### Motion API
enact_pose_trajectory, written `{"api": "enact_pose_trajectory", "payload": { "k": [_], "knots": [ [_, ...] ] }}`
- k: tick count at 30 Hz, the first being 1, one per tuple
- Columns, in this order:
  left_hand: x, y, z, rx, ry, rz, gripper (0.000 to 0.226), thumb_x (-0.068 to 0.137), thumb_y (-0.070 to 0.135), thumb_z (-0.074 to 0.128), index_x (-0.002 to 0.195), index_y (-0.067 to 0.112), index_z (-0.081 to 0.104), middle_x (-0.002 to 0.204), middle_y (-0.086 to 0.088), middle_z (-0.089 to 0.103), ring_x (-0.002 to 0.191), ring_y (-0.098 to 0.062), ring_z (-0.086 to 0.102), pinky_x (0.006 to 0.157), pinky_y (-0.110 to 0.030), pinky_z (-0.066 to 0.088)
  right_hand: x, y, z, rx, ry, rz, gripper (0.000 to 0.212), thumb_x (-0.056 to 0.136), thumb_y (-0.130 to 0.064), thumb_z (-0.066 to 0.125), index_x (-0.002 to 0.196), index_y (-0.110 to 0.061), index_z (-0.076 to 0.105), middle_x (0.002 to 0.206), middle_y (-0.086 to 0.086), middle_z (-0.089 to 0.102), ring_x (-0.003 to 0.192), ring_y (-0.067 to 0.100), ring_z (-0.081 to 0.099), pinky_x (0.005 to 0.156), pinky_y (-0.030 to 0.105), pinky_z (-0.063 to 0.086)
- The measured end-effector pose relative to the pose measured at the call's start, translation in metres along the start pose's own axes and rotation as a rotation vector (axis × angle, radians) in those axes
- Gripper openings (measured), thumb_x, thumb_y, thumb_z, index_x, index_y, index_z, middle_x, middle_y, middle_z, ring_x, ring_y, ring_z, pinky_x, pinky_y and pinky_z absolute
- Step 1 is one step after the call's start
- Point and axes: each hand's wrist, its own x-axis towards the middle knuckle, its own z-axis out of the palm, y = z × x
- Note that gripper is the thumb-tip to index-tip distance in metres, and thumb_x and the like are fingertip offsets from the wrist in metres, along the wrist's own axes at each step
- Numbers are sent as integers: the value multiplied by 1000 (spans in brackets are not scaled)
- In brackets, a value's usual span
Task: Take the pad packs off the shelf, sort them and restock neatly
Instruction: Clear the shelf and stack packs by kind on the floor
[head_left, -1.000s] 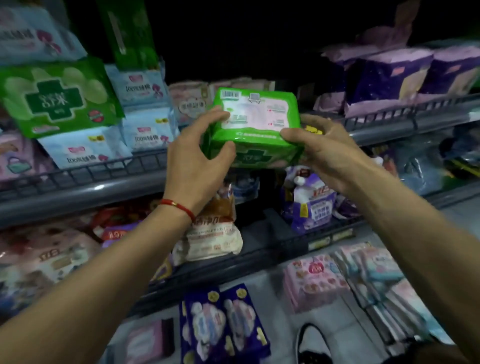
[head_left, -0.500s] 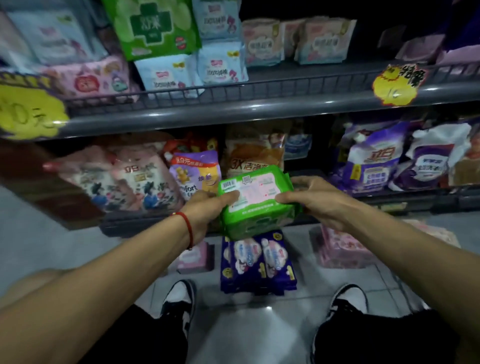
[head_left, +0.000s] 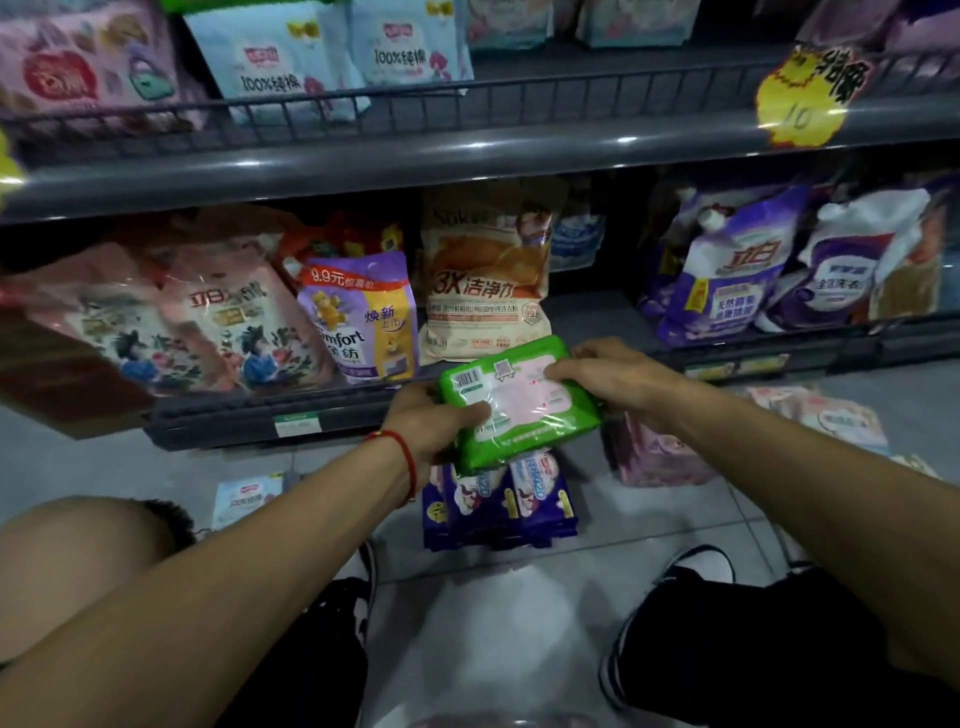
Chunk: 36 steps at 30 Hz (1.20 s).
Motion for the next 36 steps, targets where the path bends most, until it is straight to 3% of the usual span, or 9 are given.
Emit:
{"api": "enact_pose_trajectory", "payload": {
  "k": [6,12,15,17,21,24,28,33,36],
  "knots": [
    [1,11,-53,53,31,-27,15,87,5,77,97,14,69,106,-10,74,87,-24,69,74,-38,58,13,-24,36,11,-55,-62,41,73,-37,78,110,-19,72,106,1,76,94,19,73,73,33,59],
    [-16,33,-204,196,-50,-117,18,97,7,62,108,21,65,97,-8,74,77,-21,71,64,-39,62,12,-95,140,166,-281,-182,25,83,-27,72,104,-16,76,108,3,77,103,21,71,91,39,55],
    [-15,22,-287,253,68,-161,20,97,10,63,113,22,64,100,-5,70,86,-21,66,79,-44,59,19,-125,213,187,-375,-240,6,86,-25,72,89,-20,70,97,-2,73,95,16,65,82,35,52],
    [-7,-8,-337,178,177,-236,18,98,12,63,113,21,63,94,-6,69,81,-21,65,82,-47,56,26,-138,258,72,-392,-279,4,94,-19,68,97,-19,70,94,0,68,92,15,62,81,35,52],
    [25,-122,-404,-226,390,-376,24,100,15,59,124,19,57,77,-7,74,62,-23,71,69,-46,57,42,-138,324,-146,-473,-276,32,97,-18,65,129,-9,66,100,1,65,84,11,60,68,23,48],
    [57,-197,-422,-430,639,-391,38,96,10,67,131,7,54,85,-17,65,65,-31,63,69,-55,56,57,-122,349,-222,-549,-204,25,99,-21,64,123,-16,67,106,0,67,87,11,61,65,22,51],
    [91,-254,-416,-474,835,-440,35,92,12,74,119,3,54,81,-24,63,44,-27,60,32,-44,51,75,-102,371,-272,-533,-160,17,98,-18,65,114,-16,70,105,4,71,89,20,63,73,35,54],
    [116,-301,-416,-551,980,-419,74,85,17,80,142,10,34,121,-23,57,106,-40,64,88,-61,56,80,-84,375,-245,-534,-97,18,99,-9,60,113,-14,70,94,2,68,84,20,61,72,38,52],
    [107,-298,-416,-611,1004,-390,87,85,18,80,150,6,24,134,-22,51,117,-40,59,96,-59,53,73,-79,374,-182,-551,-75,15,100,-6,60,111,-10,69,85,2,66,77,17,60,62,28,47]
  ]
}}
